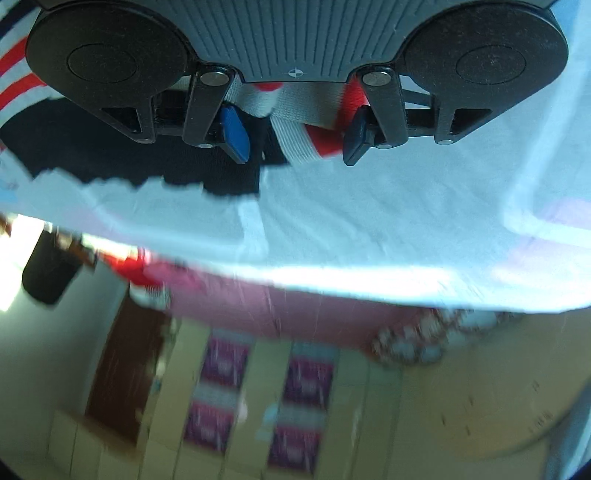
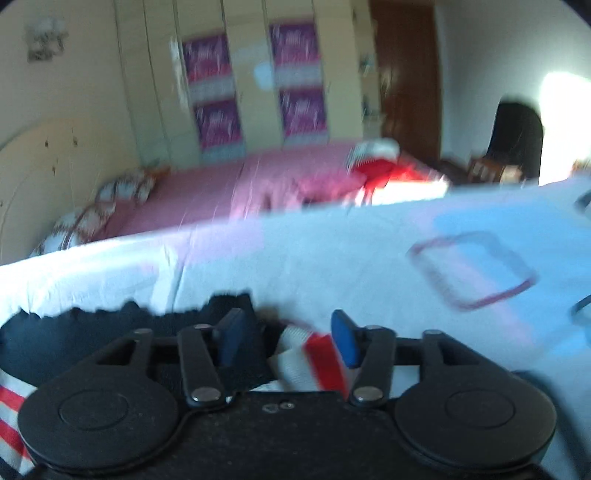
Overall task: Fold small clothes
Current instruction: 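Lay the black hem over the sweater body with both grippers and release, then press the folded sweater flat with both grippers open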
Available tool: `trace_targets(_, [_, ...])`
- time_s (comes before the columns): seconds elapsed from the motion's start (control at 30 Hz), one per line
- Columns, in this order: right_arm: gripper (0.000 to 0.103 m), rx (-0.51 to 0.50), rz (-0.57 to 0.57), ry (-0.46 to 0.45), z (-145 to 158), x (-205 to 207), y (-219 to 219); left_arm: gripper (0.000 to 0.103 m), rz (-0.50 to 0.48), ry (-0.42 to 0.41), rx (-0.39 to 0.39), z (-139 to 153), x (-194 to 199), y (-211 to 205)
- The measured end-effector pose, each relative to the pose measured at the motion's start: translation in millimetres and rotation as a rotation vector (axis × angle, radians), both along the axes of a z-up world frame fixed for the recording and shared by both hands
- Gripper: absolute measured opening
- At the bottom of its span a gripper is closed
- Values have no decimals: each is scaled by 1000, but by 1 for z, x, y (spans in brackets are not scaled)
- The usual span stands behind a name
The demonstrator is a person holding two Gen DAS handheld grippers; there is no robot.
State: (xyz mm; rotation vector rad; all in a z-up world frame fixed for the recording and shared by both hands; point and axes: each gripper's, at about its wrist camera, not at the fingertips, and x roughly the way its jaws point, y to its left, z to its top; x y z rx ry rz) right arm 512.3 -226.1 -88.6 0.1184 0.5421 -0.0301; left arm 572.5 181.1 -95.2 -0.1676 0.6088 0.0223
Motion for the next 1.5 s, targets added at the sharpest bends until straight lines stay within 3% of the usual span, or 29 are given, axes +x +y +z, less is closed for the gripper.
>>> trace_targets(0.07, [50, 10, 48, -7, 9, -23, 4, 63, 49, -37, 75, 14, -23, -5])
trace_targets(0.17, [42, -27, 152, -3, 11, -46, 30, 63, -11, -94, 51, 26, -53, -24])
trace_targets(0.3, [27, -24, 255, 44, 4, -32, 76, 63, -242, -109, 129, 27, -49, -93])
trace_targets(0.37, [23, -12, 312, 66, 2, -17, 99, 63, -347, -73, 128, 23, -36, -121])
trace_targets(0.43, [23, -55, 363, 121, -6, -3, 122, 63, -387, -42, 169, 16, -25, -142])
trace_targets(0.5, [26, -114, 407, 147, -16, 4, 138, 63, -414, 46, 202, 2, -10, -151])
trace_targets(0.53, [26, -150, 409, 171, -22, 6, 142, 65, -405, 62, 209, -4, -6, -149])
trace_targets(0.57, [26, -170, 400, 167, -26, 7, 140, 75, -393, 55, 207, -7, -6, -144])
trace_targets(0.63, [19, -197, 316, 147, -26, 4, 122, 77, -315, 45, 233, -10, -10, -126])
trace_targets(0.73, [6, -191, 147, 145, -28, 4, 73, 77, -259, 26, 176, -17, -21, -81])
trace_targets(0.77, [2, -160, 129, 141, -28, 3, 56, 77, -246, 25, 212, -17, -25, -77])
trace_targets(0.83, [2, -140, 140, 140, -28, 1, 43, 77, -235, 28, 202, -17, -24, -73])
trace_targets(0.93, [7, -201, 144, 146, -28, 2, 57, 77, -226, 31, 227, -17, -19, -77])
trace_targets(1.07, [51, -149, 131, 89, -10, -22, 62, 78, -221, 27, 193, -5, -30, -74])
trace_targets(1.13, [51, -129, 151, 26, 2, -42, 66, 78, -222, -12, 153, 8, -45, -75])
trace_targets(1.27, [29, -66, 273, 49, 5, -60, 95, 78, -266, -33, 76, 18, -70, -93])
trace_targets(1.43, [35, -92, 384, 96, -10, -63, 142, 78, -311, 18, 61, 4, -79, -128])
trace_targets(1.5, [38, -135, 410, 110, -18, -64, 153, 78, -315, 49, 102, -8, -78, -137])
